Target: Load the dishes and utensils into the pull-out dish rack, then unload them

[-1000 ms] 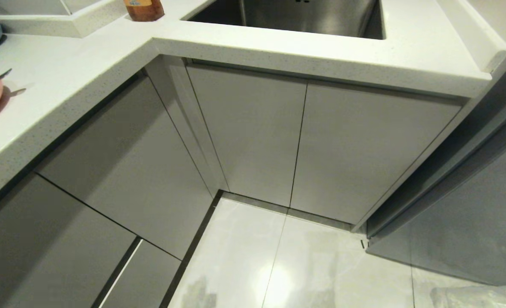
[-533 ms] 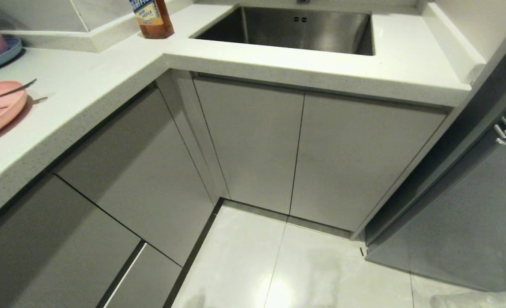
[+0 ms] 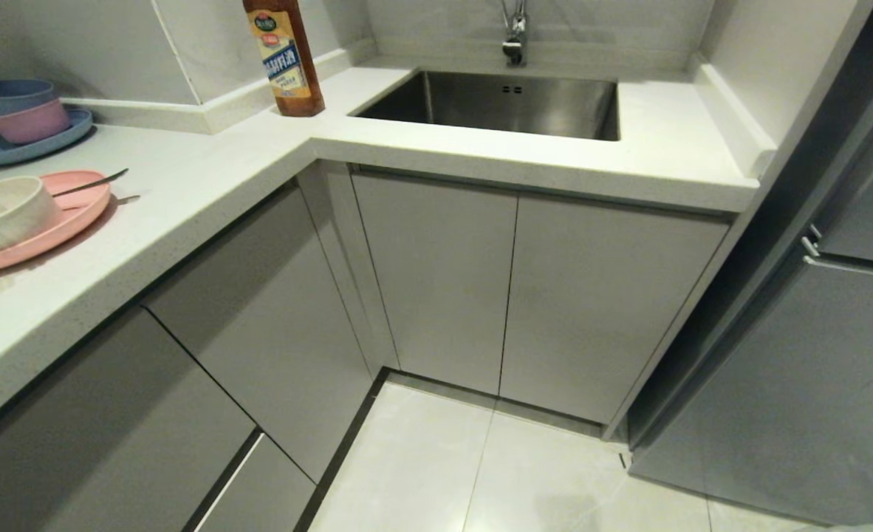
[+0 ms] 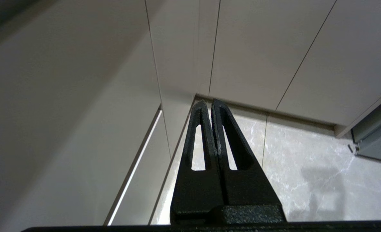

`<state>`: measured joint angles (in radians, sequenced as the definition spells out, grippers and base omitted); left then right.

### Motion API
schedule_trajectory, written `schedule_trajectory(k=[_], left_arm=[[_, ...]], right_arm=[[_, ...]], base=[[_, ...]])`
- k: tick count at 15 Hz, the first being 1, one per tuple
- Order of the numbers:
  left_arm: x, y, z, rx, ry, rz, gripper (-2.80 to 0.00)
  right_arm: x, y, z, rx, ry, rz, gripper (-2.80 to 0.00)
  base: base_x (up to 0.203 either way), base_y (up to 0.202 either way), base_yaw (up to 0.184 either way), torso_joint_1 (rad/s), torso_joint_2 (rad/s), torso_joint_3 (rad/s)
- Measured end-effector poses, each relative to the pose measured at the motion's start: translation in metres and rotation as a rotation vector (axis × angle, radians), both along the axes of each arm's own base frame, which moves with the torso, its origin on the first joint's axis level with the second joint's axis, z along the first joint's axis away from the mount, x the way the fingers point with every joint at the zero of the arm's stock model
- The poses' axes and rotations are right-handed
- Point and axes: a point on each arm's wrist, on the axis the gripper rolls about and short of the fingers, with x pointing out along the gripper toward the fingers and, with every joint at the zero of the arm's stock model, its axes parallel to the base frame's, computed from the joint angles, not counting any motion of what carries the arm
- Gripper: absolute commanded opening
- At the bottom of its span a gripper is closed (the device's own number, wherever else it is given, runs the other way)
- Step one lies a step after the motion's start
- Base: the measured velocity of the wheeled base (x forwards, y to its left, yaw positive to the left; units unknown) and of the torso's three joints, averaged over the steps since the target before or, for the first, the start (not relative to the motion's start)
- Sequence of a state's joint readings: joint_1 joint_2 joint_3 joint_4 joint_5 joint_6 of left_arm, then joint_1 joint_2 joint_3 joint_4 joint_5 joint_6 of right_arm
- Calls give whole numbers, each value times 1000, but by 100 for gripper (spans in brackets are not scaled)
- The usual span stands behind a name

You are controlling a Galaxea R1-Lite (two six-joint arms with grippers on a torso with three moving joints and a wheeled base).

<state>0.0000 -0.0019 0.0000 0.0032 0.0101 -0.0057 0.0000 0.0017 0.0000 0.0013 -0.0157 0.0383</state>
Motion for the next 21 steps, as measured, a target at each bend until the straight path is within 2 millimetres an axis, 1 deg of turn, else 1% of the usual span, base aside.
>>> schedule_trajectory(k=[17, 21], left_arm=[[0, 0, 0, 3, 1, 0, -280], [0, 0, 0, 0, 1, 0, -280]], right_arm=[[0, 0, 0, 0, 0, 1, -280], [0, 0, 0, 0, 0, 0, -280]], base=[[0, 0, 0, 3, 3, 202], [0, 0, 0, 2, 3, 57]])
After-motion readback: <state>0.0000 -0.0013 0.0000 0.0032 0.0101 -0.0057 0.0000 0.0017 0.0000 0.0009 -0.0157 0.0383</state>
